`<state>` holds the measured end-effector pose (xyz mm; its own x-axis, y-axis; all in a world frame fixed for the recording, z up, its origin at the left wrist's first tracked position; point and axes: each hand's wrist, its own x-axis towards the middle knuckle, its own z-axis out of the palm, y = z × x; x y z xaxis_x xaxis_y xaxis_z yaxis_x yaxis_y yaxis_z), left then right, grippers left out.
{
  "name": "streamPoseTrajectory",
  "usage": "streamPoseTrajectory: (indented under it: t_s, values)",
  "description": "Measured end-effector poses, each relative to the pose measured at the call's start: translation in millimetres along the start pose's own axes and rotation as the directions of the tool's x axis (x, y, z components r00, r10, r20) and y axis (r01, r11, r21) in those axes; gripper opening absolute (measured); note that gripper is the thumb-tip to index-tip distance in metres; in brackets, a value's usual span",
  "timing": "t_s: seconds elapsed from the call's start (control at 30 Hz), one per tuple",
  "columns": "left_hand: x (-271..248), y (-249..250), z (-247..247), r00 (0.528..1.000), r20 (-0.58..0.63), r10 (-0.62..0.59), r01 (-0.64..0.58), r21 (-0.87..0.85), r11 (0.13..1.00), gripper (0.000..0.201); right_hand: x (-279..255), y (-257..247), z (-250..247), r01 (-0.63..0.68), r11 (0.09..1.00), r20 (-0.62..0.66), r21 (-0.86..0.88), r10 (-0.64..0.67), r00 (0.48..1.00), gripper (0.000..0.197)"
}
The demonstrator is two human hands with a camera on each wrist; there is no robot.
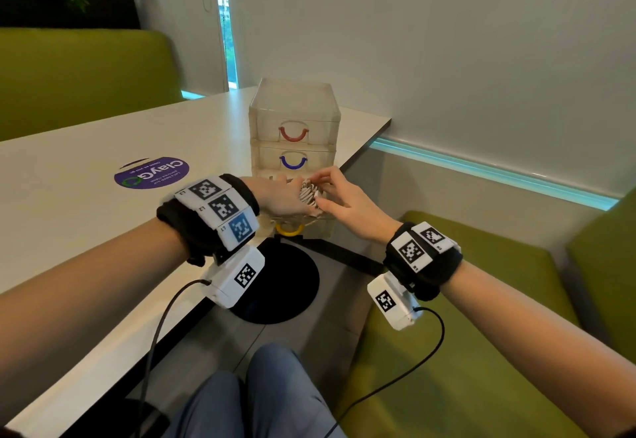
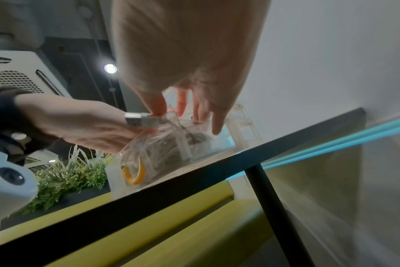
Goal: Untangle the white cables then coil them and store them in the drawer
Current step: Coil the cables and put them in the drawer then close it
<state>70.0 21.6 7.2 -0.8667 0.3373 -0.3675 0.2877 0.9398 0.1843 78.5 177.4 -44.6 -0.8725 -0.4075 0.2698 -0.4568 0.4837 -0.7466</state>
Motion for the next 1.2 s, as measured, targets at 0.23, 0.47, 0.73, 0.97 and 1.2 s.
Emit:
streamPoseTrajectory:
  t_s: [0.23, 0.47, 0.73, 0.97, 1.2]
  values:
    - [-3, -1, -8, 0.998, 0.067, 0.012, -0.007, -0.064, 0.998, 0.093, 12, 4, -1, 0.013, 0.993, 0.018, -0.116, -0.011, 1.000, 0.047]
    - [0, -4, -7, 1.000, -0.008, -0.024, 0.024, -0.067, 0.997, 0.068, 22, 4, 7, 0.019, 0.995, -0.039, -0.101, -0.023, 0.999, 0.049]
    - [7, -12, -1, 0.992, -0.103, -0.070, 0.055, -0.142, 0.988, 0.078, 25, 12, 15, -0.055, 0.988, -0.234, -0.141, 0.021, 0.972, 0.051]
    - [-2, -13, -9, 0.990, -0.134, 0.043, -0.052, -0.060, 0.997, 0.057, 27, 15, 13, -0.073, 0.992, -0.298, 0.102, 0.100, 0.949, 0.015]
    - [0, -21, -9, 0.990, -0.116, 0.074, -0.071, 0.034, 0.997, 0.043, 40, 5, 7, -0.115, 0.958, -0.265, -0.262, 0.043, 0.963, 0.022]
